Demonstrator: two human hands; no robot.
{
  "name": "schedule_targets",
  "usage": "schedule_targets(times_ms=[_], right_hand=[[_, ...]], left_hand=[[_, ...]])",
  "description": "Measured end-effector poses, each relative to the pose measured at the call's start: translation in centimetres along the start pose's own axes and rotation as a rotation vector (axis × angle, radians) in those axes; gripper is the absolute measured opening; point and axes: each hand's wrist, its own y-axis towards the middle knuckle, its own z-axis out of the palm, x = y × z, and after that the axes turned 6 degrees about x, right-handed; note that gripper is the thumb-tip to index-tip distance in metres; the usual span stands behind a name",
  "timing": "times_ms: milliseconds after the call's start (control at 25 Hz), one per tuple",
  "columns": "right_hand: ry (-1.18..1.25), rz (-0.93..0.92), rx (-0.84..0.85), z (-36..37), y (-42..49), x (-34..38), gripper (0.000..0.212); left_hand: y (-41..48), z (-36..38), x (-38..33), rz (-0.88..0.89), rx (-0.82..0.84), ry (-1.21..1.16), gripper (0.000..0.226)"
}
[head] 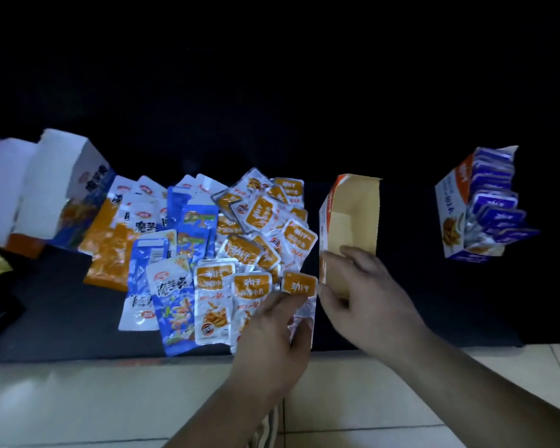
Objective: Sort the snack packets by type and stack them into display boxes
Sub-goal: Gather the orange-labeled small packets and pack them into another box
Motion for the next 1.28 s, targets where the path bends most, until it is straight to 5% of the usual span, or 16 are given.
schedule_targets(times_ms=[160,400,560,720,920,1000,1160,1280], right_hand=[[0.095,0.089,0.143,1.8,-0.8,-0.6,0.061],[-0.077,0.170,0.262,-0.3,-3.2,-2.9,0.063],[-0.079,0.167,0.186,-1.9,-2.6,-1.4,0.059],[-0.198,0.134,0.284,-1.8,-1.0,0.8,0.057],[-0.424,0.148,0.267,-0.8,-1.2,4.0,0.051],[-0.320,0.058,0.166,0.1,-1.6,4.9,0.042],[0.197,0.209,0.200,5.2,-2.0,4.5,0.035],[0.087,0.235,0.153,7.8,-1.4,2.6,0.044]], left_hand=[[0.8,-0.2,0.9,0.000,-0.086,0.023,0.035],[0.8,-0.4,2.4,-0.002,-0.089,0.134,0.036],[0.6,-0.3,1.8,-0.021,-0.034,0.120,0.037],[-0.8,-2.5,0.9,-0.065,0.050,0.093,0.042],[-3.3,-3.7,1.1,-0.084,-0.051,0.115,0.036],[-3.7,-3.1,2.1,-0.061,-0.067,0.135,0.029],[-2.0,-3.5,4.5,-0.066,-0.284,0.307,0.029],[-0.3,-5.0,5.6,-0.158,-0.257,0.465,0.050]])
